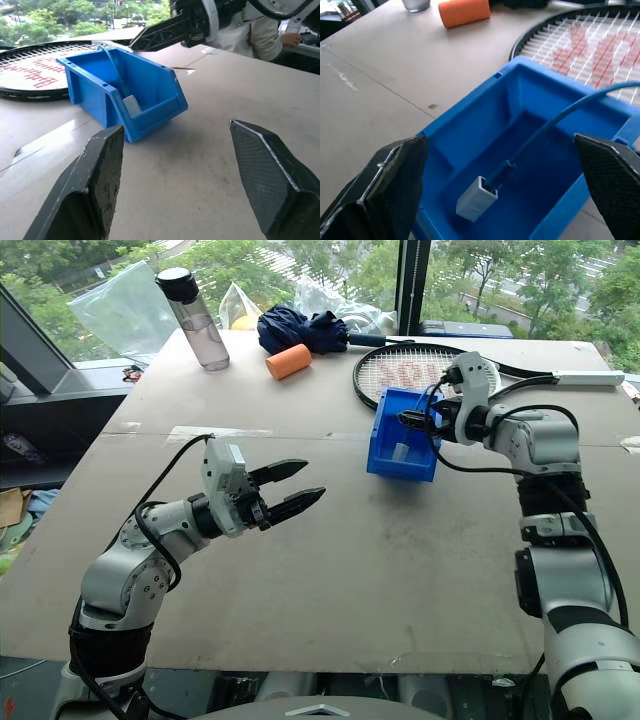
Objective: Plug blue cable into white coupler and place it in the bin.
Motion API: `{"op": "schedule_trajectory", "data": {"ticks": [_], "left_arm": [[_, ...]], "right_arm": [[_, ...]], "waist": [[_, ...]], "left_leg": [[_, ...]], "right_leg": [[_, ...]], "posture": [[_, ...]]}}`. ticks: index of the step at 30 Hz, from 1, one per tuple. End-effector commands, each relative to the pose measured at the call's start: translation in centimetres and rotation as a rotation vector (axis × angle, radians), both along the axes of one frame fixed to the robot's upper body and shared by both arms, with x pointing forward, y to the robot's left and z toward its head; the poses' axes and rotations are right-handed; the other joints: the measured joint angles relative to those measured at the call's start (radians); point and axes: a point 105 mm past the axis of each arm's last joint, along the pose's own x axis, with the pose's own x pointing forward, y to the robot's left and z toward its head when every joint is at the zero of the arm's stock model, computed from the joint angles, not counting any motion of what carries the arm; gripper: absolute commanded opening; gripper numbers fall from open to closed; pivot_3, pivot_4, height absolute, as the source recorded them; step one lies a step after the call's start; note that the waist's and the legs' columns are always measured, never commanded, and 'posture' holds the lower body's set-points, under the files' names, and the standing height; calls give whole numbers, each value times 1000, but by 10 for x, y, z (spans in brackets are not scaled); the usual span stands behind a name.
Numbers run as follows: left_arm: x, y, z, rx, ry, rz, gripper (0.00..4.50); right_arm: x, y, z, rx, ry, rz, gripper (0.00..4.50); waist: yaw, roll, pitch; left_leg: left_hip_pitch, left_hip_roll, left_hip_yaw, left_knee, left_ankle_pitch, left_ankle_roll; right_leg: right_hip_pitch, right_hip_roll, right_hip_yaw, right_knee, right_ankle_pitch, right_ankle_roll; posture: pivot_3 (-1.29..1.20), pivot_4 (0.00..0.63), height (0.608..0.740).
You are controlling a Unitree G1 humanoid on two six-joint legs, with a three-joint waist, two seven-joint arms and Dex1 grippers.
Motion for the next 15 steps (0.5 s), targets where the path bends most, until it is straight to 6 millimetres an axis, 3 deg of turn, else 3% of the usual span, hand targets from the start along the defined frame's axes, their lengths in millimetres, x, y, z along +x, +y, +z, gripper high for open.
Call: {"op": "schedule_trajectory", "data": {"ticks": [1,3,7,11,15], "left_arm": [[-13,0,-1,18,8,-39,3368],[-17,4,-6,31,33,-45,3368],[-31,30,-21,79,123,-28,3368],[-44,60,-35,119,189,37,3368],[-56,73,-40,138,227,59,3368]], "right_arm": [[-52,-7,27,45,-191,130,4421],[-79,-17,15,-24,-217,154,4421],[-147,-58,-34,-290,-269,134,4421],[-193,-101,-55,-296,-184,-29,4421],[-230,-123,-71,-318,-114,-111,4421]], "waist": [[2,0,0],[-1,0,0],[4,-2,-1],[-9,1,1],[-8,0,1]], "left_leg": [[0,0,-1,0,0,0],[1,0,0,-1,0,0],[6,1,0,-2,0,0],[8,2,3,-2,0,0],[9,7,2,-1,0,0]], "right_leg": [[0,0,-1,-1,0,0],[1,0,1,0,0,0],[5,1,-1,-1,-2,1],[5,0,3,0,-7,2],[5,0,5,0,-7,2]], "posture": [[0,150,740],[0,150,740],[0,150,740],[0,150,740],[0,150,740]]}}
